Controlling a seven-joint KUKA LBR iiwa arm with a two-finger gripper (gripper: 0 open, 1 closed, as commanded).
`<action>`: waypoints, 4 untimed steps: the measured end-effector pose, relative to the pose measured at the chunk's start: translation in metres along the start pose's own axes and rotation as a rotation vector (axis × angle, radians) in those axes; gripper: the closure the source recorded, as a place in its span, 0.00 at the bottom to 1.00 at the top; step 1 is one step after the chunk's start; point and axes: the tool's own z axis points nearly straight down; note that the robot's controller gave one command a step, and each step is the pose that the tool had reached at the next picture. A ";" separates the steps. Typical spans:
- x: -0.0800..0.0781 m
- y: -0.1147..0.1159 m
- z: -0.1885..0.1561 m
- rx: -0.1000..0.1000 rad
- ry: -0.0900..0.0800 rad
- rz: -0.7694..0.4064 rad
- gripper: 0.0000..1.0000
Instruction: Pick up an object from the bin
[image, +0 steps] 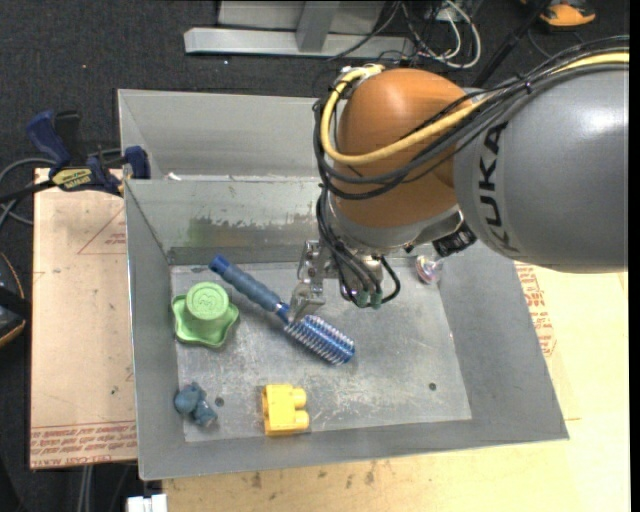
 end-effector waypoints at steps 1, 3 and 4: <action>0.028 0.057 0.173 0.006 0.019 -0.029 1.00; 0.025 0.056 0.168 0.003 0.011 -0.024 1.00; 0.025 0.056 0.168 0.003 0.011 -0.024 0.00</action>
Offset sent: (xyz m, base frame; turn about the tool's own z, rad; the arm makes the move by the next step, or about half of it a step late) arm -0.0203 0.0578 -0.1677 -0.0248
